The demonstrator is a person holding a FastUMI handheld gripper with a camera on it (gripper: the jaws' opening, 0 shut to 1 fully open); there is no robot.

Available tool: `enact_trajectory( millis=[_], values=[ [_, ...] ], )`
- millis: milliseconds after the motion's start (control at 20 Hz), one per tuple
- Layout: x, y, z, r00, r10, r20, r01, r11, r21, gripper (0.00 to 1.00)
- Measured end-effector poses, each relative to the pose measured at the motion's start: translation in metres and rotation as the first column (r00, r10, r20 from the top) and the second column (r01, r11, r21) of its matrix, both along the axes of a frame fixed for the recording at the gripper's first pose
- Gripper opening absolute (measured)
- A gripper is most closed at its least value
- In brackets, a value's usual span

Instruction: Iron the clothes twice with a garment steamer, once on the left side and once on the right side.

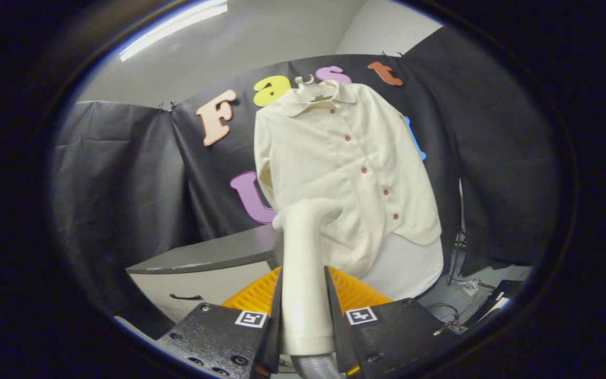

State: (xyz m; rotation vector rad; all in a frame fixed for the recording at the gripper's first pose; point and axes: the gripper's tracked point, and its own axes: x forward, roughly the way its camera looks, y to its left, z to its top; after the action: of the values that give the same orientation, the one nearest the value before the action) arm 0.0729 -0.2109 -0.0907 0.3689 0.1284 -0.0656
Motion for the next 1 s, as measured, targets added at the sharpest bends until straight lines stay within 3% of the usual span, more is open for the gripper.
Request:
enact_trajectory(
  millis=[300, 550, 750, 1000],
  values=[
    [-0.031, 0.098, 0.036, 0.999, 0.039, 0.031, -0.032, 0.980, -0.196, 0.40],
    [-0.050, 0.159, 0.034, 0.996, 0.092, -0.006, -0.092, 0.985, -0.149, 0.40],
    [-0.054, 0.178, 0.038, 0.998, 0.056, -0.023, -0.060, 0.974, -0.217, 0.40],
    [-0.052, 0.211, 0.046, 0.994, 0.109, -0.018, -0.109, 0.958, -0.266, 0.40]
  ],
)
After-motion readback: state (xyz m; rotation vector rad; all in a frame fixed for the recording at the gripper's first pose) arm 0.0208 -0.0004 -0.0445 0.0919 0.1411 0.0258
